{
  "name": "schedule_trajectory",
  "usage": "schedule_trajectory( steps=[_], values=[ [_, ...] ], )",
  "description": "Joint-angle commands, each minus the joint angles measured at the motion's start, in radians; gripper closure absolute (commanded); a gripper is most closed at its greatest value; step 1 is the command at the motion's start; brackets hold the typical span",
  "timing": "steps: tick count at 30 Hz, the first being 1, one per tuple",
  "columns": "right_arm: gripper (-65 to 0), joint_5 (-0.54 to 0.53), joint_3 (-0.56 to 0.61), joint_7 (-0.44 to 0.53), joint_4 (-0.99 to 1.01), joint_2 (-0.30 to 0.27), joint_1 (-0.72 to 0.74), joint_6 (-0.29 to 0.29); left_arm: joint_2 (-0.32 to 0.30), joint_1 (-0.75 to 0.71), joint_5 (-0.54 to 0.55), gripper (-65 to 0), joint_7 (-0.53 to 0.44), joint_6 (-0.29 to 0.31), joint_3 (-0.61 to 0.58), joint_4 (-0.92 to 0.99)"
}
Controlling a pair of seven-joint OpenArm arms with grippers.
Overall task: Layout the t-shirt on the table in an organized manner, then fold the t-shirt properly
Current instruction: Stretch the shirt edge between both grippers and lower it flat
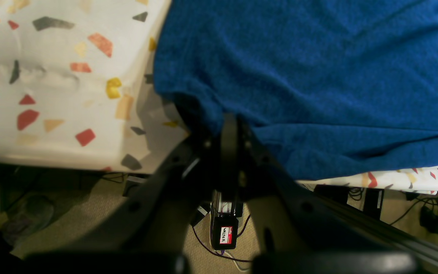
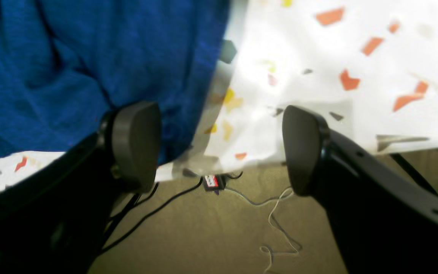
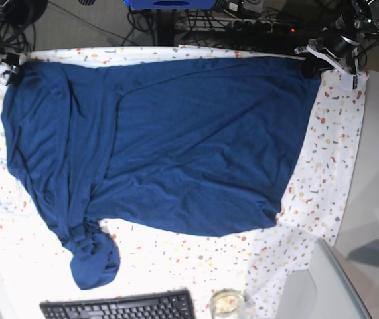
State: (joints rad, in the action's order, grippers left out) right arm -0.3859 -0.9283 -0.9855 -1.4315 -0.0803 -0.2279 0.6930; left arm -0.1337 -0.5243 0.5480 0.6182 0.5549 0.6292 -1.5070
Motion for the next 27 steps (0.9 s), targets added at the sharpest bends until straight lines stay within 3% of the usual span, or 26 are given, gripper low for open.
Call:
schedule_trajectory(
  steps=[1,15,17,20,21,23,25,27],
  values=[
    [-46.5,-0.022,0.015,0.023,-0.015,-0.016,0.009,0.005,-0.011,-0.006,0.013,0.0,-0.014,0.009,0.008,-0.013],
    [-45.9,-0.015,0.061,0.033,0.005,0.0,0.002,0.005,-0.011,-0.004,0.011,0.0,-0.014,0.009,0.007,-0.013],
    [-36.0,-0.015,0.064,0.027,0.005,0.0,0.002,0.005,-0.011,-0.003,0.011,0.0,-0.014,0.009,0.005,-0.013],
    [-0.9,-0.017,0.061,0.024,0.005,0.0,0.002,0.005,-0.011,-0.004,0.011,0.0,-0.014,0.009,0.005,-0.017],
    [0.0,-0.018,0.059,0.017,0.004,0.0,0.002,0.005,-0.011,-0.006,0.011,0.0,-0.014,0.009,0.007,-0.019],
    [-5.1,-0.02,0.058,-0.016,-0.004,-0.005,0.002,0.005,-0.013,-0.006,-0.004,0.0,-0.013,0.009,0.008,-0.02],
    [-0.8,-0.022,0.042,-0.048,-0.005,-0.008,0.005,0.005,-0.01,0.0,-0.069,0.0,-0.014,0.009,0.008,-0.02],
    [-0.5,-0.02,0.012,-0.083,-0.015,-0.008,0.009,0.005,-0.004,0.002,-0.127,0.0,-0.014,0.009,0.008,-0.024]
  ],
)
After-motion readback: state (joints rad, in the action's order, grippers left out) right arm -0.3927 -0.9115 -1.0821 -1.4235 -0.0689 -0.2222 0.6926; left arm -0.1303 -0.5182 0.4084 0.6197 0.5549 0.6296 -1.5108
